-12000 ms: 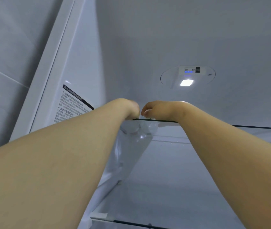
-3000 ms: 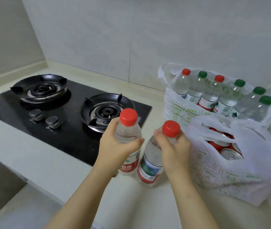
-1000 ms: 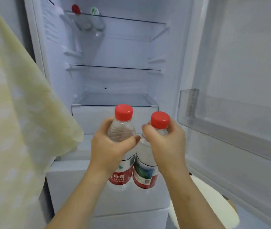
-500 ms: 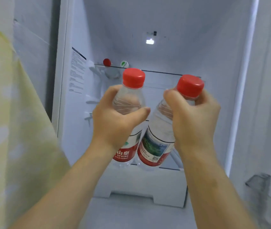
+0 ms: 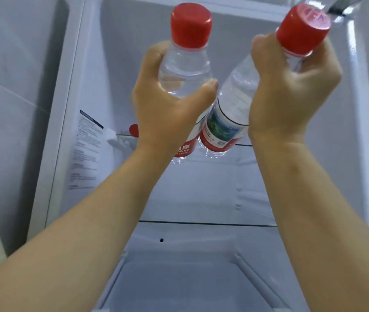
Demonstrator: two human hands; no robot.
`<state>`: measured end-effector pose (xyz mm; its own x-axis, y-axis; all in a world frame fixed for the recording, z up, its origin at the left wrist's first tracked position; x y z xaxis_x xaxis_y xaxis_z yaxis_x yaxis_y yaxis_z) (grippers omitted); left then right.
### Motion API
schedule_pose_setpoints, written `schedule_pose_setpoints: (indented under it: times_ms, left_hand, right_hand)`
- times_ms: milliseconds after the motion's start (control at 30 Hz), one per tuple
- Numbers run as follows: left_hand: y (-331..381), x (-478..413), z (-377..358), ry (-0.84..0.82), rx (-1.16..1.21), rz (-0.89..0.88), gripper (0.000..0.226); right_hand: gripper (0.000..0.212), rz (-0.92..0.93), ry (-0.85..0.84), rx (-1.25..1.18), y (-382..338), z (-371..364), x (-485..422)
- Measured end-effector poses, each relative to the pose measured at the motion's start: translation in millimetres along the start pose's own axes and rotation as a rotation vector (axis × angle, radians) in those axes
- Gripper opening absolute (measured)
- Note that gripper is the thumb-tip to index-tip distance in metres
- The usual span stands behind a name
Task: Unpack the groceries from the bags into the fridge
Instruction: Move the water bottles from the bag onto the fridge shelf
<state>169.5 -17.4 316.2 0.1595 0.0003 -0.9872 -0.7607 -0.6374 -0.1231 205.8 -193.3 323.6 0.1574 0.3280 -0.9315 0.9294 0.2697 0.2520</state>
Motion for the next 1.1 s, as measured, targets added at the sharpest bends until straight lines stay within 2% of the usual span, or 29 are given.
schedule_pose_setpoints:
  times_ms: [100, 233, 433, 633, 767, 900, 967, 1100]
  left_hand:
    - [-11, -17, -2, 0.082, 0.020, -0.047, 0.038]
    - [-35, -34, -16, 0.118, 0.024, -0.027, 0.043]
    - [-80, -29, -36, 0.104, -0.050, 0.031, 0.059]
    - [-117, -20, -47, 0.035, -0.078, 0.105, 0.052]
    - [-132, -19, -56, -0.154, -0.208, 0.099, 0.061]
    - [-155, -20, -61, -0.340, -0.278, 0.235, 0.050]
    - [-167, -18, -67, -0.468, -0.321, 0.303, 0.049]
    - [-188, -14, -76, -0.719, -0.387, 0.428, 0.042]
  right_hand:
    - [0.019, 0.103, 0.014, 0.013, 6, -9, -14]
    - [0.023, 0.113, -0.041, 0.042, 27, -21, -23]
    - [0.032, 0.020, -0.047, 0.101, 81, -20, -13]
    - [0.026, -0.104, -0.072, 0.057, 131, -13, 3]
    - [0.024, -0.163, -0.114, 0.062, 156, -10, 11]
    - [0.028, -0.241, -0.185, 0.095, 181, -11, 24]
    - [0.030, -0.309, -0.267, 0.119, 197, -12, 34]
    - [0.019, -0.434, -0.478, 0.233, 218, -22, 45]
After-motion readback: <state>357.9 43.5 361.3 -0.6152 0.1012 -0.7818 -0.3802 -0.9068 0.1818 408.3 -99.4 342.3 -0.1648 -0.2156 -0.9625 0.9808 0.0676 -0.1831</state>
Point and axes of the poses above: each hand's wrist, its own x-axis away from the middle knuckle, its own z-axis out of the back of the hand, y = z × x, the point moved 8 cm from there along -x, towards the middle knuckle, and after that the axes turned 15 degrees about -y, right-handed, at the moved point
